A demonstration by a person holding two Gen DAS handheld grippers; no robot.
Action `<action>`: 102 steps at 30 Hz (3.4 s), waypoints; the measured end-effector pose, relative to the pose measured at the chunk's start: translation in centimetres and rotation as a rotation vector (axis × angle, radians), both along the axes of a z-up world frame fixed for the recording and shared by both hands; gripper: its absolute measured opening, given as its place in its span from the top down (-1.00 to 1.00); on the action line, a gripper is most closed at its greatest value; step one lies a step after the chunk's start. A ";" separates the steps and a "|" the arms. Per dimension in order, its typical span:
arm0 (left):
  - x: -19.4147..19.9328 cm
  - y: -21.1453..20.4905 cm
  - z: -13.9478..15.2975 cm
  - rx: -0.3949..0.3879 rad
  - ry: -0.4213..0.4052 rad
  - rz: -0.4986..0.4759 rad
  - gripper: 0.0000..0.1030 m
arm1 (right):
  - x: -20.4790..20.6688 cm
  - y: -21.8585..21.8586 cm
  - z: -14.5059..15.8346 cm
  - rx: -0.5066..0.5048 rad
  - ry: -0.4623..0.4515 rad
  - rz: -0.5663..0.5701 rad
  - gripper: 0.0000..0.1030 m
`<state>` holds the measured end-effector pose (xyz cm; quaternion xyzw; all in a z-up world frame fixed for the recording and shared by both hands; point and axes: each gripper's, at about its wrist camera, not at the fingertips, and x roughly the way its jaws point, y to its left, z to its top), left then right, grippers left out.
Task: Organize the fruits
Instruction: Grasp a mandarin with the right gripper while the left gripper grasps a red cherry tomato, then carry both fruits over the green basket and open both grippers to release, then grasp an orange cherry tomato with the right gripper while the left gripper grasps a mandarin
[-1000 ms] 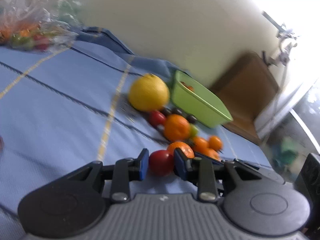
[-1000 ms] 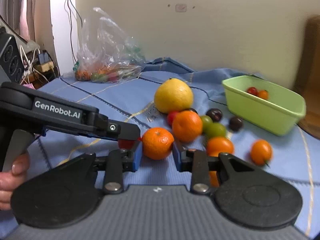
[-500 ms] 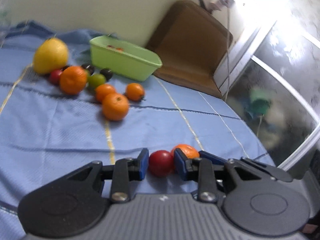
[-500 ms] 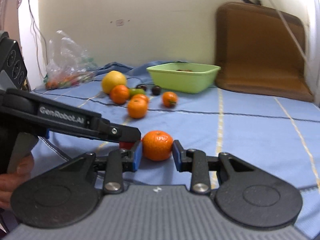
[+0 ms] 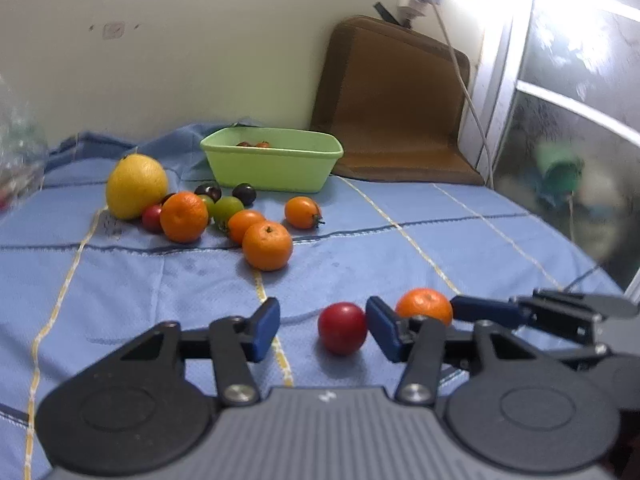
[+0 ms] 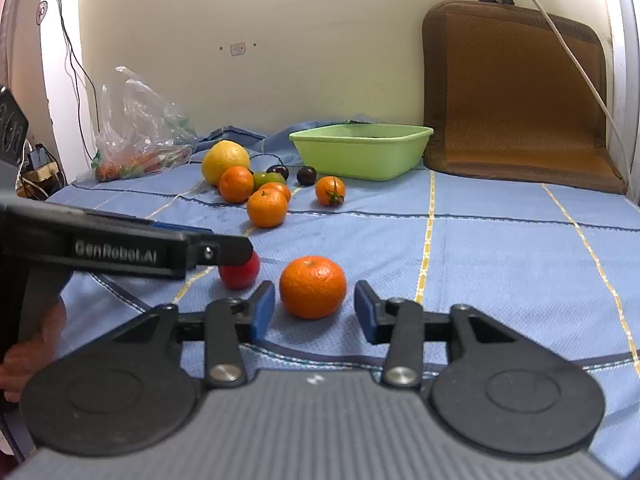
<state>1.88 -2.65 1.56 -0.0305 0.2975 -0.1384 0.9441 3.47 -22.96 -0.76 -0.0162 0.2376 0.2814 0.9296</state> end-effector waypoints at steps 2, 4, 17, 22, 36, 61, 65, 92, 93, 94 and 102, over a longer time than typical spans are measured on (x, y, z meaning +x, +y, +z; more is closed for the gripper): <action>0.0 -0.4 -0.1 0.015 -0.002 -0.010 0.01 | 0.1 -0.2 0.0 0.001 0.001 0.007 0.04; 0.0 -0.6 -0.3 0.018 -0.003 -0.017 0.01 | 0.1 -0.2 -0.1 -0.003 0.003 0.009 0.02; 0.0 -0.8 -0.5 -0.016 0.009 -0.080 0.42 | 0.6 0.3 -0.3 -0.048 0.023 0.013 0.02; 1.0 -0.1 0.2 -0.093 0.062 -0.127 0.43 | 1.0 0.5 -0.1 -0.060 0.026 0.049 0.24; 19.1 1.3 7.9 -0.110 0.024 0.011 0.42 | 15.4 0.7 6.3 0.124 0.012 -0.001 0.24; 11.3 3.0 5.4 0.020 -0.033 0.158 0.12 | 14.7 0.3 3.1 0.166 0.097 0.015 0.01; 7.5 3.0 4.1 0.064 -0.020 0.198 0.05 | 12.5 0.5 2.2 0.197 0.129 0.016 0.01; 4.7 3.3 2.1 0.226 0.006 0.345 -0.09 | 13.3 5.2 0.6 0.059 0.161 0.029 0.40; 4.7 3.3 2.1 0.230 0.005 0.345 -0.09 | 12.9 5.0 0.7 0.054 0.159 0.029 0.40; 4.8 3.3 2.0 0.233 0.004 0.345 -0.09 | 12.5 4.8 0.7 0.051 0.158 0.032 0.40; 4.7 2.8 1.9 0.251 -0.003 0.344 -0.10 | 8.2 2.7 0.5 0.029 0.126 0.083 0.40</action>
